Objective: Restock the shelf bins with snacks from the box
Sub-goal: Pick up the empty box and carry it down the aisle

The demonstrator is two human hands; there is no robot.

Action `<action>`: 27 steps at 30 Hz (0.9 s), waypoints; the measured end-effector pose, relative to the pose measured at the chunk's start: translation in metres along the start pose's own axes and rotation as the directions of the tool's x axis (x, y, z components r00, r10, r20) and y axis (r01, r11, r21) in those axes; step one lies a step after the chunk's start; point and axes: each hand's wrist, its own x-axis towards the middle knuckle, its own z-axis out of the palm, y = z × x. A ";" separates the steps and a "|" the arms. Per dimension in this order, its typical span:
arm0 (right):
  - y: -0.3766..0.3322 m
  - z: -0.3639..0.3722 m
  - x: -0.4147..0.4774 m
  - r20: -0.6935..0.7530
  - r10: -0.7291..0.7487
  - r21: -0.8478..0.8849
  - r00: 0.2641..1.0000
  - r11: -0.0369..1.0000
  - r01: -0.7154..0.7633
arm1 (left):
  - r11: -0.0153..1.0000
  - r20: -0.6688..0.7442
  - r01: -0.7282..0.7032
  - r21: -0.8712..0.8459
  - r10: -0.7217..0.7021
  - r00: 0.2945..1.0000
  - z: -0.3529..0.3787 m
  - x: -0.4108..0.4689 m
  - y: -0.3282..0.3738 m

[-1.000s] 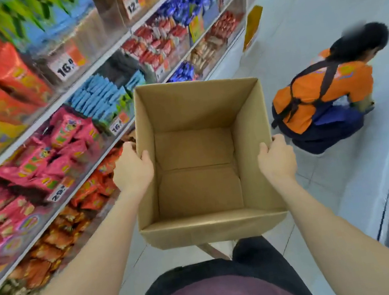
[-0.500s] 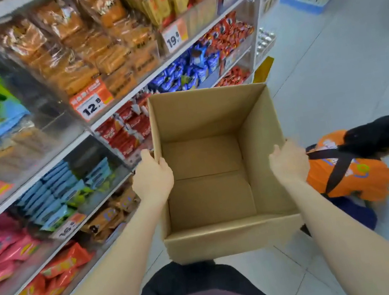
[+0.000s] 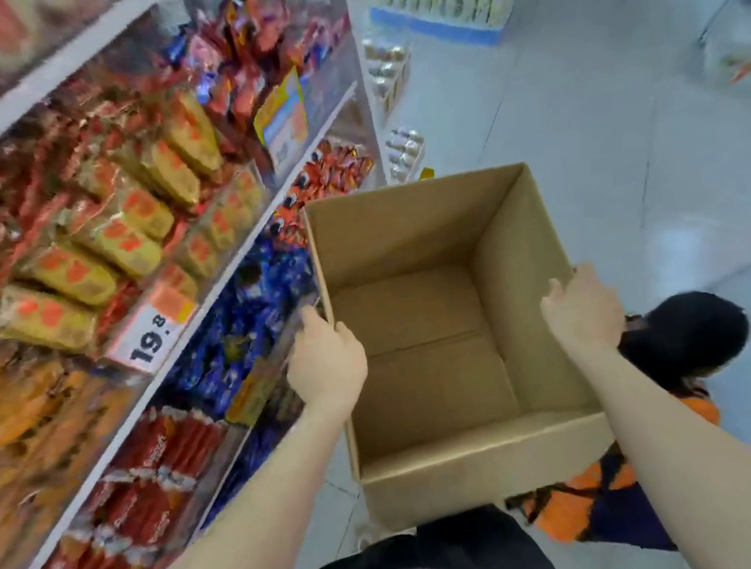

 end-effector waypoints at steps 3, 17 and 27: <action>-0.002 0.005 0.076 -0.021 0.065 0.070 0.998 0.996 -0.063 | 0.996 -0.001 -0.089 0.020 0.089 0.996 0.027 0.063 0.070; -0.074 -0.046 0.452 -0.129 0.149 0.106 0.980 0.985 -0.136 | 0.984 0.070 -0.176 -0.035 0.178 0.982 0.131 0.306 0.392; -0.180 -0.048 0.722 -0.177 0.132 0.087 0.975 0.989 -0.118 | 0.987 0.141 -0.105 -0.121 0.122 0.982 0.213 0.523 0.571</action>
